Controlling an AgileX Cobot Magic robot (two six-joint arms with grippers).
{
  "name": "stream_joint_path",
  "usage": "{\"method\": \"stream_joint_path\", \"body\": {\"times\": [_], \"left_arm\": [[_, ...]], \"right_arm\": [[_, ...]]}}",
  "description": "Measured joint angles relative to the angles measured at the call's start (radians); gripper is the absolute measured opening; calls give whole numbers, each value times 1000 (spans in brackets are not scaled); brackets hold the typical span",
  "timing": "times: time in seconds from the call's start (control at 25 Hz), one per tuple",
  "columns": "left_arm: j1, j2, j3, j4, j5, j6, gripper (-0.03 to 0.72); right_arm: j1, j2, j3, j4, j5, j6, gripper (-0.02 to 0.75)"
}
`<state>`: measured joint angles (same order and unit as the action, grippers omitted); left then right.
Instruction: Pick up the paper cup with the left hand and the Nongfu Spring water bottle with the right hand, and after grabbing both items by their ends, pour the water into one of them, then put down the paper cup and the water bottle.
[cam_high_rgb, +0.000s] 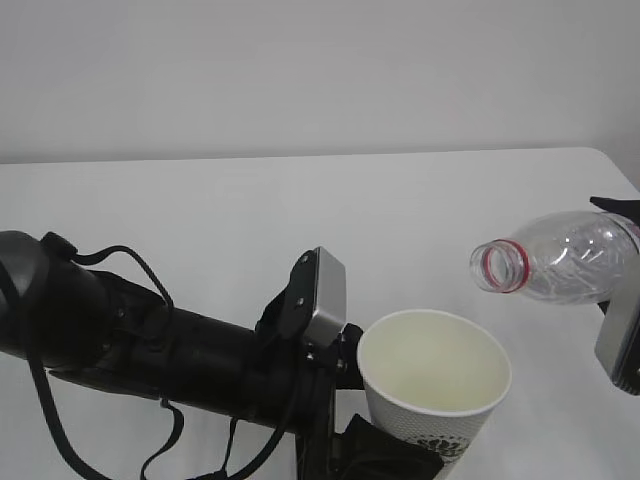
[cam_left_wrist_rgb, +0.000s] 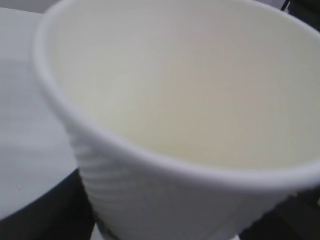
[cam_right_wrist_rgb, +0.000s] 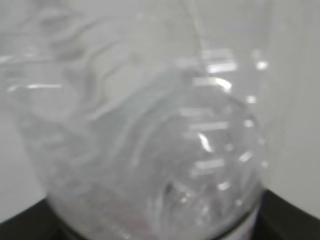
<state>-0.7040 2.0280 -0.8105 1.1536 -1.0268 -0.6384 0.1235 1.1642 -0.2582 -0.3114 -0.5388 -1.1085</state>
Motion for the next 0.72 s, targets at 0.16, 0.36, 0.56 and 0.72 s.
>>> {"method": "stream_joint_path", "body": {"times": [0.16,0.36,0.56,0.72], "left_arm": [[0,0,0,0,-2,0,545],[0,0,0,0,-3,0,545],[0,0,0,0,-3,0,545],[0,0,0,0,-3,0,545]], "right_arm": [[0,0,0,0,-4,-22,482],[0,0,0,0,-6,-39,482],[0,0,0,0,-26,-39,482],[0,0,0,0,-41,-41,482]]}}
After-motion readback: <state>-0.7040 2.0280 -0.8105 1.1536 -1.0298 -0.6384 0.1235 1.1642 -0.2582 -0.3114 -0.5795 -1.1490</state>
